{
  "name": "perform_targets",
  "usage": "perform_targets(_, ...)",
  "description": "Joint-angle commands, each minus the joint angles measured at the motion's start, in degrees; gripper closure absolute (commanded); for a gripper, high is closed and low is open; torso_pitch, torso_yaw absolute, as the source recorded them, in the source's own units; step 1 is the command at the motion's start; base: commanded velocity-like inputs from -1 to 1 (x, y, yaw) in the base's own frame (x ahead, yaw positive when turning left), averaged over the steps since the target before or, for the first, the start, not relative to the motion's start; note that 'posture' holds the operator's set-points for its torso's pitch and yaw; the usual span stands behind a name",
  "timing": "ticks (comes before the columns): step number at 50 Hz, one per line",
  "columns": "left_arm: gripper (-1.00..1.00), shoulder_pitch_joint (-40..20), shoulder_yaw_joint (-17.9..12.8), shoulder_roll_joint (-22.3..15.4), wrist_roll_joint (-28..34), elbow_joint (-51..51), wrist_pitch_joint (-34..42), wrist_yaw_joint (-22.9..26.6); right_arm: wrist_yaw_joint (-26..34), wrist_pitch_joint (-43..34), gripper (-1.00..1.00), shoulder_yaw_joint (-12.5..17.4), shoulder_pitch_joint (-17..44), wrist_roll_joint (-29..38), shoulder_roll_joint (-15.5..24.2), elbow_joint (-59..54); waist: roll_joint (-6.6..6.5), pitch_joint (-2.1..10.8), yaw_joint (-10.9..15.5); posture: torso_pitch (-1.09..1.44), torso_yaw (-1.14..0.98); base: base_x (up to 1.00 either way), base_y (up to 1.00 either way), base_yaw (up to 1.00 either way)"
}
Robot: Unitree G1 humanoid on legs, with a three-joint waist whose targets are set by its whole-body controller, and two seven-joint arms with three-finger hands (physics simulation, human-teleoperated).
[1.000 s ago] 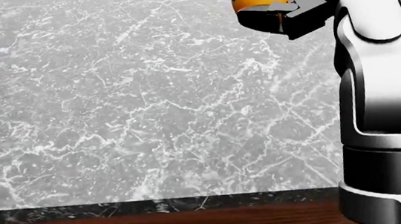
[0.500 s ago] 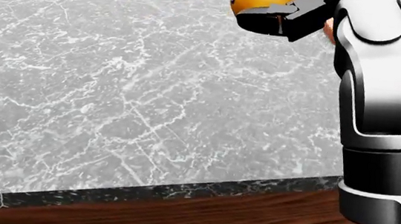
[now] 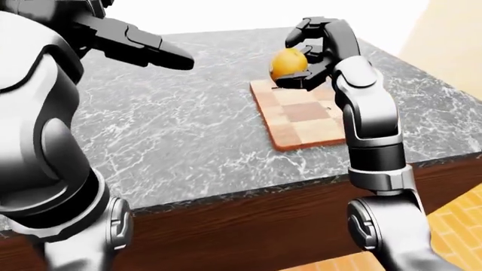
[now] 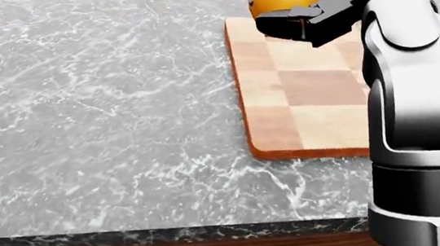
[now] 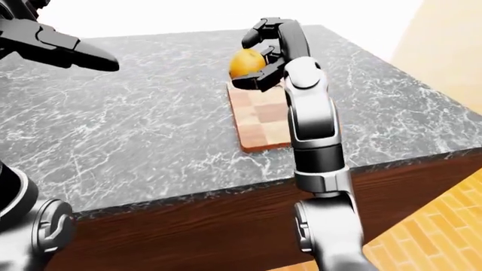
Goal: Place the tangerine and the orange on separate cutting boards.
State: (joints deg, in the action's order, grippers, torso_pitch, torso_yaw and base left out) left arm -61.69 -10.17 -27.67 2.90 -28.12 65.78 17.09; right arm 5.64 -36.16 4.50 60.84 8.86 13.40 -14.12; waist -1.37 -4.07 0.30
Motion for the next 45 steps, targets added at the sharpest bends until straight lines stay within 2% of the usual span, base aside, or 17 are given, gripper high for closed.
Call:
perform_targets(1,-1.0,-1.22,-0.48,-0.5,0.35,-0.29,-1.33,-0.47,-0.39,2.14,1.0,0.47,2.2,0.02,0.43,1.92,-0.04,1.33,0.0,0.0,0.0,0.18,-0.7,0.0)
perform_targets(3,-1.0,-1.41,-0.43,-0.6,0.35,-0.16,-1.31,-0.48,-0.33,2.11,1.0,0.42,2.43,0.07,0.46,1.78,-1.6,1.8,-0.21,0.0,0.0,0.18,-0.7,0.0)
perform_targets(4,-1.0,-1.51,-0.41,-0.57,0.33,-0.19,-1.23,-0.48,-0.35,2.1,1.0,0.47,2.55,0.08,0.49,1.68,-3.7,2.93,-0.13,0.0,0.0,0.17,-0.69,0.0)
perform_targets(5,-1.0,-1.55,-0.4,-0.55,0.3,-0.21,-1.21,-0.49,-0.25,2.04,1.0,0.44,2.54,0.08,0.52,1.81,-1.33,1.94,0.31,0.0,0.0,0.18,-0.7,0.0)
perform_targets(6,-1.0,-1.52,-0.36,-0.56,0.34,-0.16,-1.26,-0.52,-0.22,2.01,1.0,0.45,2.48,0.07,0.51,1.91,-2.52,2.46,-0.22,0.0,0.0,0.17,-0.69,0.0)
perform_targets(8,-1.0,-1.71,-0.25,-0.49,0.34,0.03,-1.32,-0.54,-0.14,2.0,1.0,0.53,2.56,0.08,0.6,1.84,-2.75,3.42,0.02,0.0,0.0,0.17,-0.69,0.0)
perform_targets(10,-1.0,-1.91,-0.18,-0.47,0.35,0.23,-1.39,-0.52,-0.26,2.17,1.0,0.59,2.77,0.1,0.6,1.56,-2.4,3.14,0.19,0.0,0.0,0.17,-0.64,0.0)
perform_targets(11,-1.0,-1.94,-0.15,-0.46,0.38,0.32,-1.43,-0.53,-0.26,2.4,1.0,0.46,2.79,0.16,0.6,1.4,-1.72,2.52,0.36,0.0,0.0,0.16,-0.1,0.0)
perform_targets(12,-1.0,-1.98,-0.15,-0.46,0.39,0.35,-1.44,-0.51,-0.28,2.47,1.0,0.41,2.8,0.22,0.58,1.33,2.11,1.57,0.88,0.0,0.0,0.02,0.0,0.0)
perform_targets(14,-1.0,-2.01,-0.18,-0.54,0.44,0.44,-1.46,-0.43,-0.46,3.14,1.0,0.3,2.87,0.46,0.57,0.94,6.66,1.2,-0.12,0.0,0.0,0.0,0.0,0.0)
perform_targets(15,-1.0,-2.07,-0.24,-0.56,0.42,0.41,-1.43,-0.39,-0.31,3.11,1.0,0.35,2.99,0.33,0.48,1.07,5.19,-0.24,-0.04,0.0,0.0,0.0,0.0,0.0)
perform_targets(18,-1.0,-1.99,-0.35,-0.61,0.39,0.18,-1.27,-0.34,-0.25,2.93,1.0,0.3,3.1,0.53,0.48,1.22,3.28,0.52,-0.94,0.0,0.0,0.0,0.0,0.0)
perform_targets(24,-1.0,-1.86,-0.66,-0.96,0.23,-0.23,-0.96,-0.24,0.34,2.92,1.0,-0.15,2.83,1.02,0.18,1.59,1.62,0.52,-1.15,0.0,0.0,0.0,0.0,0.0)
perform_targets(27,-1.0,-1.66,-0.74,-1.09,0.13,-0.39,-0.92,-0.27,0.68,3.28,1.0,-0.4,2.7,1.62,0.03,1.43,-1.46,1.13,-1.73,0.0,0.0,0.0,0.0,0.0)
perform_targets(28,-1.0,-1.65,-0.81,-1.09,0.05,-0.44,-0.89,-0.28,0.75,3.14,1.0,-0.17,2.88,1.51,-0.09,1.37,0.04,0.82,-1.66,0.0,0.0,0.0,0.0,0.0)
perform_targets(31,-1.0,-1.46,-0.81,-1.06,0.0,-0.54,-0.92,-0.41,0.92,3.19,1.0,-0.27,2.77,1.84,-0.08,1.49,0.33,1.9,-1.36,0.0,0.0,0.0,0.0,0.0)
perform_targets(45,-1.0,-0.74,-1.04,-1.32,-0.27,-1.14,-0.77,-0.58,1.48,3.24,1.0,-1.61,0.77,3.95,-2.13,0.96,1.08,2.3,-0.51,0.0,0.0,0.0,0.0,0.0)
